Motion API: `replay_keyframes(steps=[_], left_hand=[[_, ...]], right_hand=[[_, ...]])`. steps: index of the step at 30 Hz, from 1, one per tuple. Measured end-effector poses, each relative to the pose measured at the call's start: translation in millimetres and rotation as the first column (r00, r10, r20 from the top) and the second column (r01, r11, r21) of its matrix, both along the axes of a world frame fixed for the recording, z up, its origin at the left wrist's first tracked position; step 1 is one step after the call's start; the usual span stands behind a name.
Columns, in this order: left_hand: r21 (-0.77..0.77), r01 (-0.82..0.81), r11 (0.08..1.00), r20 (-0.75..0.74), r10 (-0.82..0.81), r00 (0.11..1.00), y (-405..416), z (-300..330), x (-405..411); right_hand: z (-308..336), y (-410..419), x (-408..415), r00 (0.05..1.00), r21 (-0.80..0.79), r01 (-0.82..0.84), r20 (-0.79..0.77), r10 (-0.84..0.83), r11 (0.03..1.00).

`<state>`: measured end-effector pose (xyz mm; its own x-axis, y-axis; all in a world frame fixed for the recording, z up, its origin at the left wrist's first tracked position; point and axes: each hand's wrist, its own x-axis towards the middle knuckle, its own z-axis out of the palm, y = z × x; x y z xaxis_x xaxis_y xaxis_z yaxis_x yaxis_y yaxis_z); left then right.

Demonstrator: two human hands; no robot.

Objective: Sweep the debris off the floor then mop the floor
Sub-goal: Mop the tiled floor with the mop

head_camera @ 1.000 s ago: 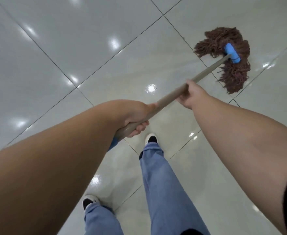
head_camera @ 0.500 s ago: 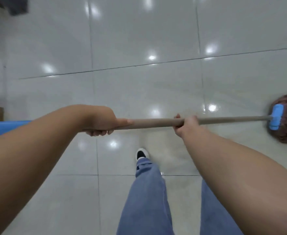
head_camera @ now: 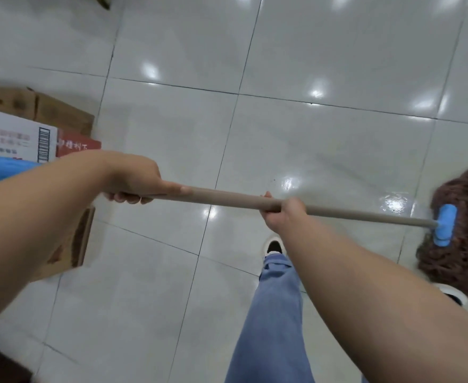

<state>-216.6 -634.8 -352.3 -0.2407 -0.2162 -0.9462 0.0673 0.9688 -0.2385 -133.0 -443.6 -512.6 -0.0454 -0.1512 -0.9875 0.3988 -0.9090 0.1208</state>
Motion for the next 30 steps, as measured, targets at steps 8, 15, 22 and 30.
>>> replay_keyframes(steps=[8, 15, 22, 30], left_hand=[[0.073, 0.113, 0.991, 0.042, -0.116, 0.992, 214, -47, -1], [0.138, 0.209, 0.968, 0.207, -0.235, 0.950, 500, -95, 46], [0.259, 0.166, 0.951, 0.420, -0.266, 0.868, 804, -116, 188], [0.292, 0.018, 0.956, 0.523, -0.176, 0.834, 868, -133, 311]], right_hand=[[-31, 203, 25, 0.990, 0.223, 0.140, -0.028, -0.137, 0.965], [-54, 468, 97, 0.922, 0.274, 0.384, -0.055, -0.384, 0.882], [-56, 739, 236, 0.864, 0.461, 0.418, 0.064, -0.499, 0.783], [-74, 808, 356, 0.872, 0.573, 0.317, 0.135, -0.469, 0.755]])
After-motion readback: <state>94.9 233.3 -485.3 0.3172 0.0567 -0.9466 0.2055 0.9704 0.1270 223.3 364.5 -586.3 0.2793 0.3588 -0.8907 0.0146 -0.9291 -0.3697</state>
